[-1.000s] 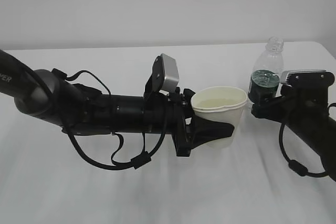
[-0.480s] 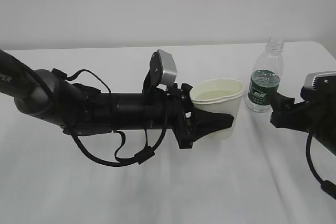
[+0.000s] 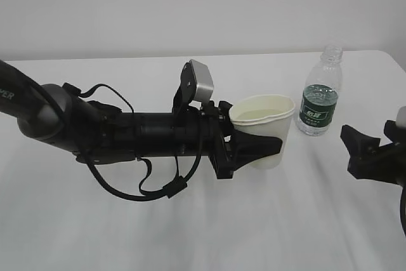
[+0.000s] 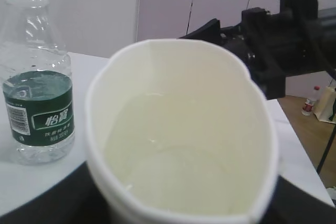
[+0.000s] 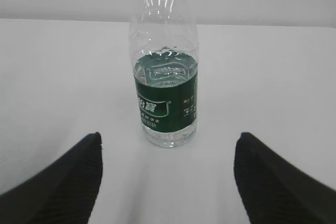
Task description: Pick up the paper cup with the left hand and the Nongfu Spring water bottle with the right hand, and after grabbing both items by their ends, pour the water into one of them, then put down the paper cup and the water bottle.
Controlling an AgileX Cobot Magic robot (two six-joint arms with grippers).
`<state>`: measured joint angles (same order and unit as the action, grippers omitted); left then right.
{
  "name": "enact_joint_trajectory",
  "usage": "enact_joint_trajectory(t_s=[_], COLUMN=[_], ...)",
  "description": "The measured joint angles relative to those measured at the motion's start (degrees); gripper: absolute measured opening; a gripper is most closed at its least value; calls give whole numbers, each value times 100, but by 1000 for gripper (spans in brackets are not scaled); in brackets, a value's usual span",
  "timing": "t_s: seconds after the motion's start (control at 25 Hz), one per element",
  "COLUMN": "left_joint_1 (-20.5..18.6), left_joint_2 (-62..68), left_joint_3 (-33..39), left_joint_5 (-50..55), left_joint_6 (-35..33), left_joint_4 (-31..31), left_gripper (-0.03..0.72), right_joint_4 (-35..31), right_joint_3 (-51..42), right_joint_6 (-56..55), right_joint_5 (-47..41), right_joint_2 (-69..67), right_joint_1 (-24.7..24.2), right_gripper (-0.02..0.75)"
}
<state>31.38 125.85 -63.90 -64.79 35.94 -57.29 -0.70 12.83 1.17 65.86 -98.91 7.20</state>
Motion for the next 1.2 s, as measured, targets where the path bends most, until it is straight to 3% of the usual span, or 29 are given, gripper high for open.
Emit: enact_joint_trajectory(t_s=[0.64,0.96,1.2], left_joint_1=[-27,-564,-908], left_joint_2=[-11,-22,-22], left_joint_3=[0,0,0], left_joint_5=[0,0,0], left_joint_6=[97,97,108], left_joint_4=[90,38,-409], left_gripper=[425,425,424], right_joint_4=[100,100,100], right_joint_3=[-757,-833,-833], right_joint_6=[0,14,14], right_joint_5=[-9,-9,-9], right_joint_2=[1182,1195,1203], right_joint_1=[0,0,0], right_gripper=[592,592,591])
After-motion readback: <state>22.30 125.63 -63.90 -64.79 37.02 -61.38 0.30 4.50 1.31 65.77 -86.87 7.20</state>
